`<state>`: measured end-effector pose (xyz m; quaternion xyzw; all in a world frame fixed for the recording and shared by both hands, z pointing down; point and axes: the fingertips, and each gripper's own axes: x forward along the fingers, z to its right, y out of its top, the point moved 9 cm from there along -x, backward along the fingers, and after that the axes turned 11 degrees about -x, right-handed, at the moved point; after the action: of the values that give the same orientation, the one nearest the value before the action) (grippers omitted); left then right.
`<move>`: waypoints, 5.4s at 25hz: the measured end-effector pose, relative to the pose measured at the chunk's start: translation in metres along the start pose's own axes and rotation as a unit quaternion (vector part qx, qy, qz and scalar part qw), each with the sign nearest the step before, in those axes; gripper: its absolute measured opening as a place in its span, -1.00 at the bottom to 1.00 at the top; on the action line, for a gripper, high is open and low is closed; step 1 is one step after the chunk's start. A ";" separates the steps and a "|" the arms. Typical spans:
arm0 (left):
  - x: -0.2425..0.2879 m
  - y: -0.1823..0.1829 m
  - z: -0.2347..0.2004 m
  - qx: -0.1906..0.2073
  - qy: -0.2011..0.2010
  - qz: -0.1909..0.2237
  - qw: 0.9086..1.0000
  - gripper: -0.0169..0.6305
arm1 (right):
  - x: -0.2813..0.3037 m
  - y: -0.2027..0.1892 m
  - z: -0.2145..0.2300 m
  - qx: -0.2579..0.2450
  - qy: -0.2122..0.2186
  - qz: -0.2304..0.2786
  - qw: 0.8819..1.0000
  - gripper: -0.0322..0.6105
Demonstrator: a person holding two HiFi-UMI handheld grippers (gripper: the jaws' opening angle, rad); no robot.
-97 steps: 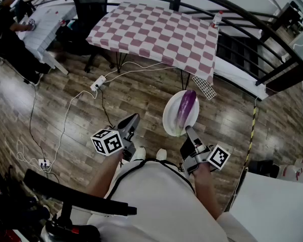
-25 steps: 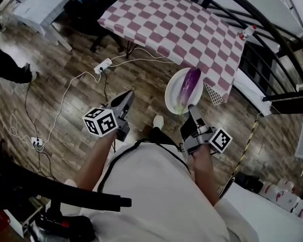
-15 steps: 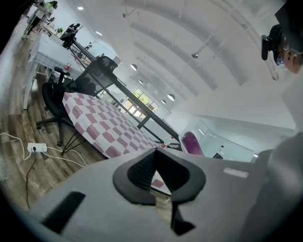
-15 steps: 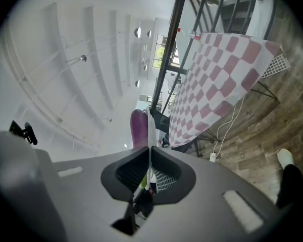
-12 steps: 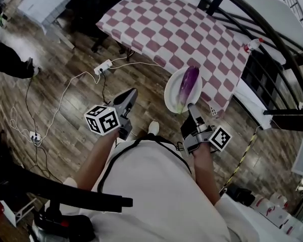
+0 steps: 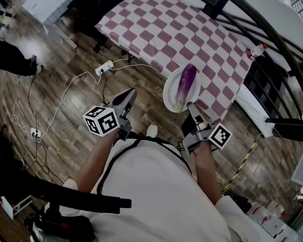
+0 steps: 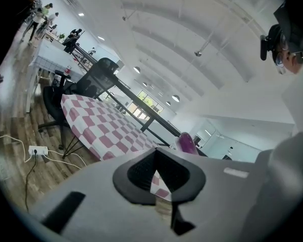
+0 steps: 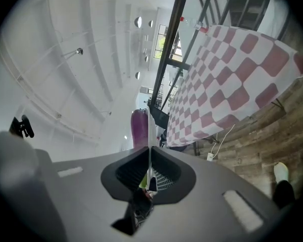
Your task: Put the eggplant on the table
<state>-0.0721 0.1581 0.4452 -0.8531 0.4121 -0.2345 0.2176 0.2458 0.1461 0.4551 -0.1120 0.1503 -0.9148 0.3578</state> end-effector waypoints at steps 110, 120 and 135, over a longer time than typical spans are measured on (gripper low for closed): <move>0.299 0.257 -0.154 0.043 -0.012 -0.101 0.994 -0.93 | 0.356 0.195 0.152 0.031 -0.054 0.045 0.997 -0.82; 0.311 0.234 -0.159 0.039 0.019 -0.110 0.993 -0.93 | 0.364 0.203 0.210 0.023 -0.071 0.013 0.997 -0.81; 0.312 0.227 -0.142 0.039 0.023 -0.100 0.994 -0.93 | 0.395 0.204 0.266 0.029 -0.079 -0.013 0.996 -0.82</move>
<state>-0.1192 -0.2468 0.4988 -0.8752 0.3206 -0.2903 0.2167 0.1723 -0.3201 0.6684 -0.1756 0.0936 -0.9117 0.3593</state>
